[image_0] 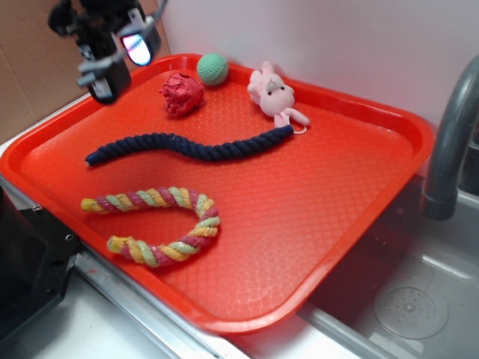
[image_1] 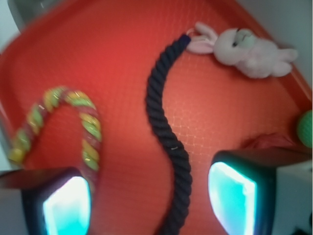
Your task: Grab the blue rope.
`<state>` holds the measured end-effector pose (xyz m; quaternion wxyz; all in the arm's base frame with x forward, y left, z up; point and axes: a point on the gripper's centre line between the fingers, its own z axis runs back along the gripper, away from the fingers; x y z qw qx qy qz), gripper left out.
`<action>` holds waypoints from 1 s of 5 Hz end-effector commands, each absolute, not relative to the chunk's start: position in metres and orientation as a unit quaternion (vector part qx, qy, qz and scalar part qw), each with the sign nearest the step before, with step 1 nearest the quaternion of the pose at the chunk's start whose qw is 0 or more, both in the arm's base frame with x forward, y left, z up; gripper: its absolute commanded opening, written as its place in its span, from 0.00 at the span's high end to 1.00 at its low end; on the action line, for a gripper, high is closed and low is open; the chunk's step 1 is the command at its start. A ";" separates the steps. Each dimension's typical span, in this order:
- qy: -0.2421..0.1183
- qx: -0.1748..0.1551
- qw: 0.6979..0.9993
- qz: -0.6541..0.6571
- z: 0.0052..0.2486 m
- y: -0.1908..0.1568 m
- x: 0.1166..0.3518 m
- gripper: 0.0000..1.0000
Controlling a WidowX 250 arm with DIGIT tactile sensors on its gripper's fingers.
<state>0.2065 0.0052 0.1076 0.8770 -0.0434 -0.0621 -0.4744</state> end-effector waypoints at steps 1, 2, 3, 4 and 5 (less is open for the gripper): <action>-0.076 0.020 0.842 -0.534 0.071 -0.001 0.222 0.00; -0.071 0.032 0.830 -0.553 0.053 0.000 0.225 0.00; -0.054 0.020 0.834 -0.549 0.037 0.001 0.227 0.00; -0.033 0.023 0.836 -0.547 0.019 0.004 0.231 0.00; -0.016 0.022 0.835 -0.549 0.001 0.009 0.237 1.00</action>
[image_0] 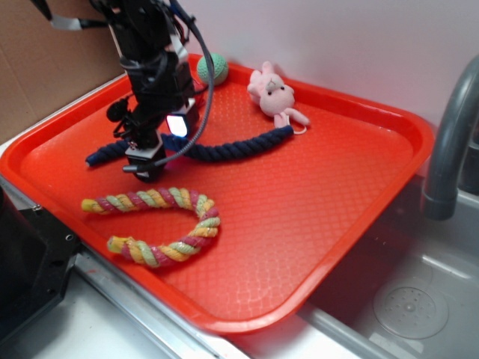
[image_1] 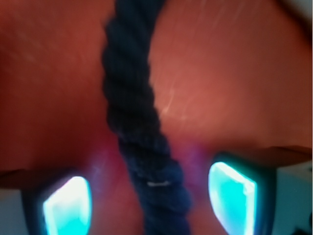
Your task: Grab the blue rope.
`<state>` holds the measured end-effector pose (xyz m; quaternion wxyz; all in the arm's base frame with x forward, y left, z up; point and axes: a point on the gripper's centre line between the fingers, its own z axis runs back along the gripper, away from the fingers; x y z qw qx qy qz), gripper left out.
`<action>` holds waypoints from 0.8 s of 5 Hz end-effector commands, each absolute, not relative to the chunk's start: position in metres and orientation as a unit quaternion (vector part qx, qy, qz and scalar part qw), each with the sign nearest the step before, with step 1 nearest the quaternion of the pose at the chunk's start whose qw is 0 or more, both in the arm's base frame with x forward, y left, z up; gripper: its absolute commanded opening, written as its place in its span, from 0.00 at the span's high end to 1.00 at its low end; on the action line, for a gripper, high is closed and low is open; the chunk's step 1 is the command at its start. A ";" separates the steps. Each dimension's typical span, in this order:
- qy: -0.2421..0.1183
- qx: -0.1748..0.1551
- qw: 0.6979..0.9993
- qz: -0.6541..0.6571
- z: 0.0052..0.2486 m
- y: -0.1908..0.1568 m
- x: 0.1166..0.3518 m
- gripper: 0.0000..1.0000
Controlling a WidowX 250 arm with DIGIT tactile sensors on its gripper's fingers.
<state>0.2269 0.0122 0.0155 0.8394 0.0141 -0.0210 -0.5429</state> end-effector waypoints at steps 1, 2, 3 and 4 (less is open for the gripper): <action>-0.017 0.020 0.830 -0.557 0.001 0.010 0.239 1.00; -0.020 0.017 0.828 -0.560 0.001 0.011 0.240 1.00; -0.024 0.028 0.840 -0.541 0.017 0.009 0.237 1.00; -0.026 0.032 0.893 -0.447 0.048 0.004 0.236 1.00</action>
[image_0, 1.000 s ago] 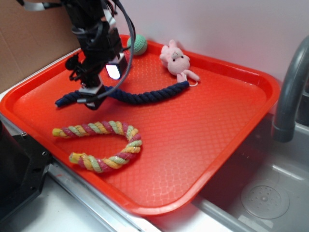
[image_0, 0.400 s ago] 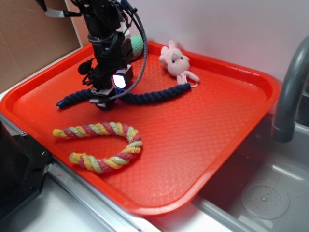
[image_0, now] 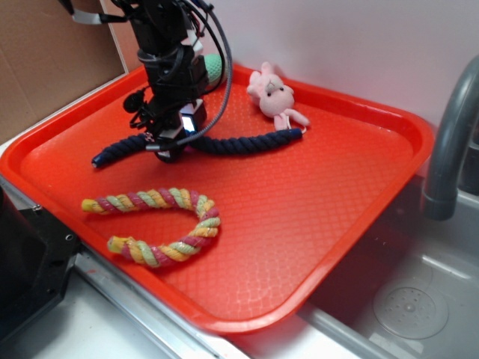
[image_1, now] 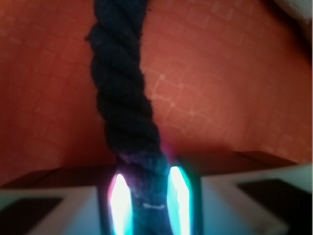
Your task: Grab the blue rope.
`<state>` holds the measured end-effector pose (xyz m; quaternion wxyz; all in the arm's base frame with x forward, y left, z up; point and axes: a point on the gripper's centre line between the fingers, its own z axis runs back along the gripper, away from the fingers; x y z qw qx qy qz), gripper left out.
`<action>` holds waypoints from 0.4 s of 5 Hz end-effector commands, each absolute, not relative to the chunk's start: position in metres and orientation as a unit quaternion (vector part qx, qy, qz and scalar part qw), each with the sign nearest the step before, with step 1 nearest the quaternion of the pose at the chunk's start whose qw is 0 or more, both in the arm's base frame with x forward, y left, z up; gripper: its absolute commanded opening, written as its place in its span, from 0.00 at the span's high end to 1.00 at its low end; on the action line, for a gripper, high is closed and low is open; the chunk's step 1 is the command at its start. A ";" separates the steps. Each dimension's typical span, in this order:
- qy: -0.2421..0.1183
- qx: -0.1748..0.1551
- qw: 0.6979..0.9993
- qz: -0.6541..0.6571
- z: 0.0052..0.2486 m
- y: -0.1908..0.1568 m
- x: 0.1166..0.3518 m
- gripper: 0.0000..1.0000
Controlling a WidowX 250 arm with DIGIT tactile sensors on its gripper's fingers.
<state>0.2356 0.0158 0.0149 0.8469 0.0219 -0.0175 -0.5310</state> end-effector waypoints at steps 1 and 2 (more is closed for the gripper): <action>0.001 0.009 0.943 -0.333 0.090 -0.008 0.245 1.00; -0.006 -0.041 0.976 -0.212 0.123 -0.011 0.242 1.00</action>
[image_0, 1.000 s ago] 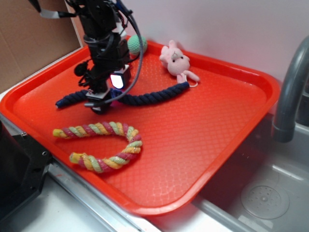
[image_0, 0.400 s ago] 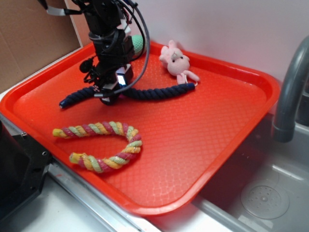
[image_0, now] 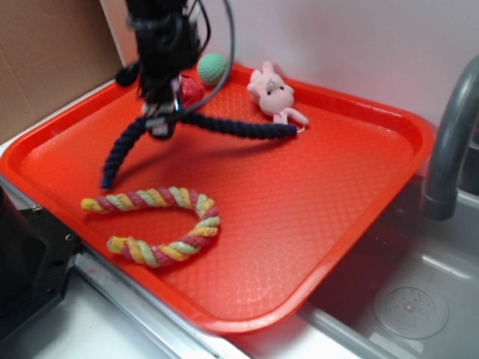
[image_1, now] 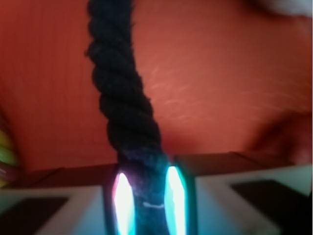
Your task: Grab the blue rope.
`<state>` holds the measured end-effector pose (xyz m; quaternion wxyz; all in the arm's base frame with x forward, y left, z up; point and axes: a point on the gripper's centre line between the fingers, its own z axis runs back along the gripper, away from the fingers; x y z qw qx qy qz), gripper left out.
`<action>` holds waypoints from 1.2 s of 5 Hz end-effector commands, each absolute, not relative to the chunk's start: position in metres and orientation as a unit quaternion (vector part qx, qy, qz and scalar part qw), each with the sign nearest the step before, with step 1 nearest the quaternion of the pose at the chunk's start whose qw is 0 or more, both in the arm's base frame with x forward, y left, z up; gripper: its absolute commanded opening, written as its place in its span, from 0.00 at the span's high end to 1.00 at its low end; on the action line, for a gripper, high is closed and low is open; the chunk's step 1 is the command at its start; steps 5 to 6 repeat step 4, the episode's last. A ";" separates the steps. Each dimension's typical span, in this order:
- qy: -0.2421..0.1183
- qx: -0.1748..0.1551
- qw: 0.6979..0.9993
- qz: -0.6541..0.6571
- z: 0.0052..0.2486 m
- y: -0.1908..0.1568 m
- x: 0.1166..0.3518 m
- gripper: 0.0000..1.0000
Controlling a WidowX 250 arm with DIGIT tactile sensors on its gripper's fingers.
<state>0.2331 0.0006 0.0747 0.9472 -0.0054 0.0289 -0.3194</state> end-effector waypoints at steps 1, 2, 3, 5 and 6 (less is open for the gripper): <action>-0.005 -0.081 0.993 -0.087 0.156 -0.007 0.236 1.00; -0.030 -0.065 0.997 0.010 0.179 -0.003 0.225 1.00; -0.052 -0.030 0.996 0.062 0.194 -0.005 0.209 1.00; -0.067 0.003 0.998 -0.001 0.198 -0.019 0.200 1.00; -0.067 0.003 0.998 -0.001 0.198 -0.019 0.200 1.00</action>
